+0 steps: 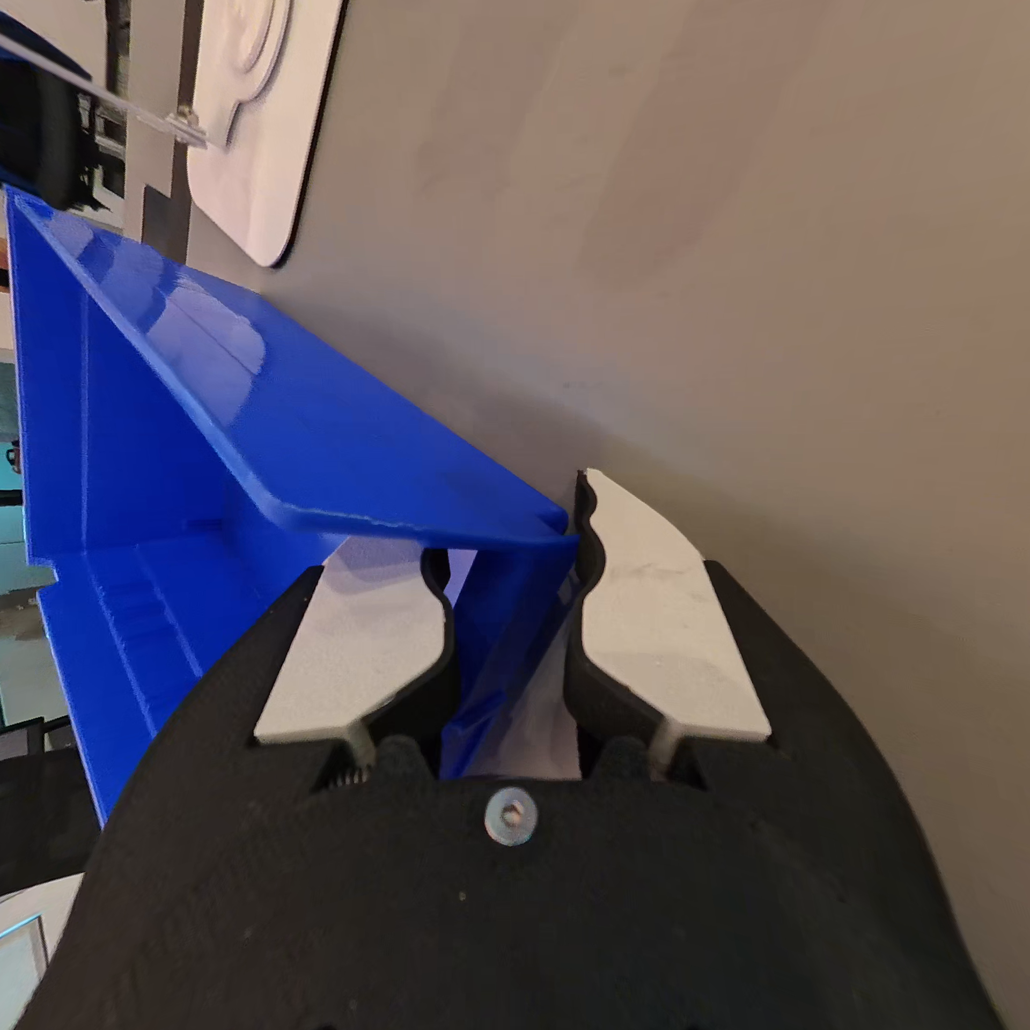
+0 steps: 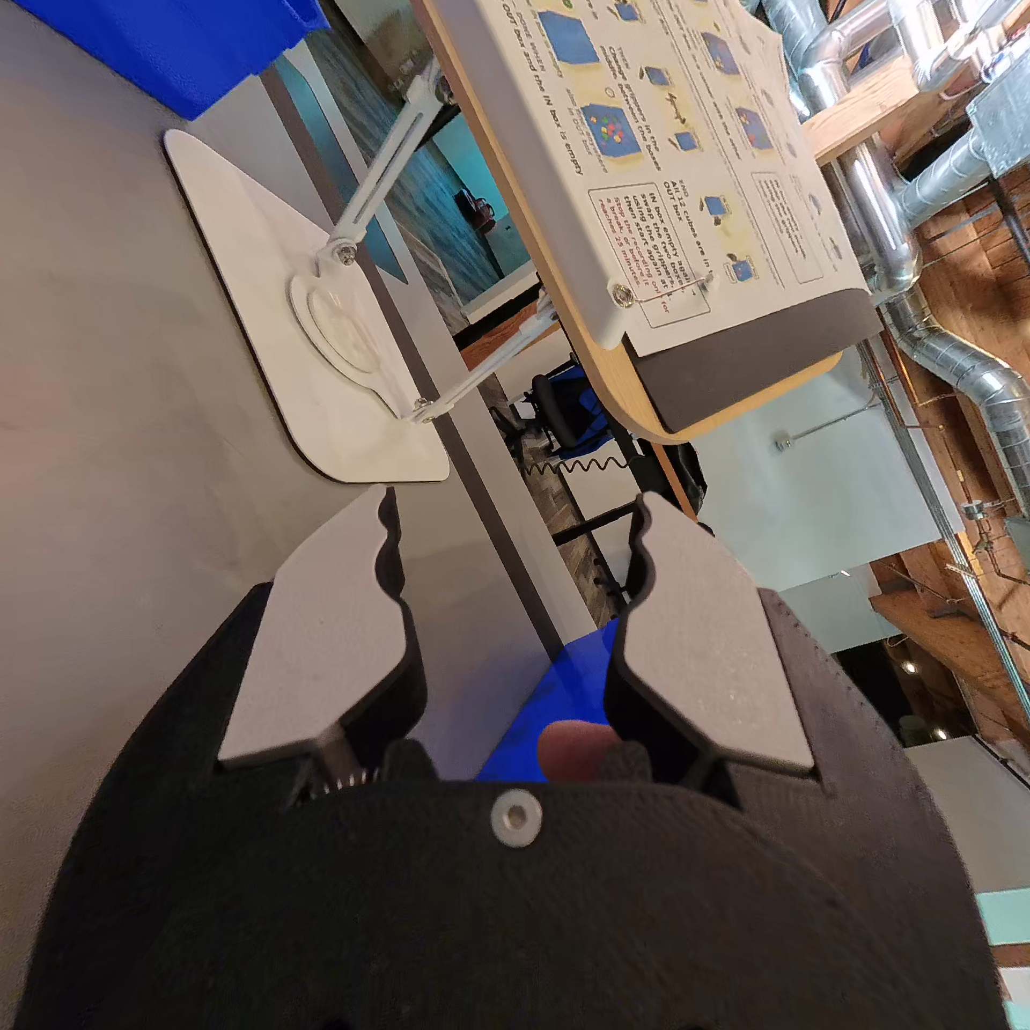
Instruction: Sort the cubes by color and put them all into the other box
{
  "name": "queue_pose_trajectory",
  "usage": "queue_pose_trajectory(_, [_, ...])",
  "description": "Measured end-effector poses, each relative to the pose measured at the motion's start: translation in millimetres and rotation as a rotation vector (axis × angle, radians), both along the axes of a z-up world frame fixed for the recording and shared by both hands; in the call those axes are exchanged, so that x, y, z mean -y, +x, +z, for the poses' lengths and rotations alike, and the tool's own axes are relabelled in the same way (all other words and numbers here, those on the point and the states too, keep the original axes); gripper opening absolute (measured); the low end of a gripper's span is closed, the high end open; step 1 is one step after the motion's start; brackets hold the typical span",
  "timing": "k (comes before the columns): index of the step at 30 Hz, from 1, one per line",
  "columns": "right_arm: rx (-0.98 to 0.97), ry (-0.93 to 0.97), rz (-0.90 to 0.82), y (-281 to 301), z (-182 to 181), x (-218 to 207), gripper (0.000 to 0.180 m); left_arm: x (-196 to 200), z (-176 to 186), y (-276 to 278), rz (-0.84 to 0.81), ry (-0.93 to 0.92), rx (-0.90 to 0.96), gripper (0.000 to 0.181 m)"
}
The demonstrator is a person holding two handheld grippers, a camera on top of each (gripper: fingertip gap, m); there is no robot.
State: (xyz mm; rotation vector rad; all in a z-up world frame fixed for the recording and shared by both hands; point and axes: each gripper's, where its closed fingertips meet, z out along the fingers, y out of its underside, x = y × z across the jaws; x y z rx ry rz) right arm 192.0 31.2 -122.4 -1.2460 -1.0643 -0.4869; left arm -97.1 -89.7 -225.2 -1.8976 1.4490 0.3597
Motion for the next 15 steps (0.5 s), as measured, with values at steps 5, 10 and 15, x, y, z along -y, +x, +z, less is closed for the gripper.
queue_pose_trajectory(5, [0.010,0.001,0.007,-3.5,-0.6,1.9,0.079,30.3,0.2,12.5,-0.028,0.002,0.001,0.042])
queue_pose_trajectory(10, [0.017,0.001,0.010,-4.7,-0.8,2.8,0.080,46.5,0.3,20.3,-0.047,0.006,0.002,0.042])
queue_pose_trajectory(15, [0.055,0.018,-0.002,0.7,7.0,7.7,0.081,47.7,0.4,20.5,-0.048,0.006,0.003,0.042])
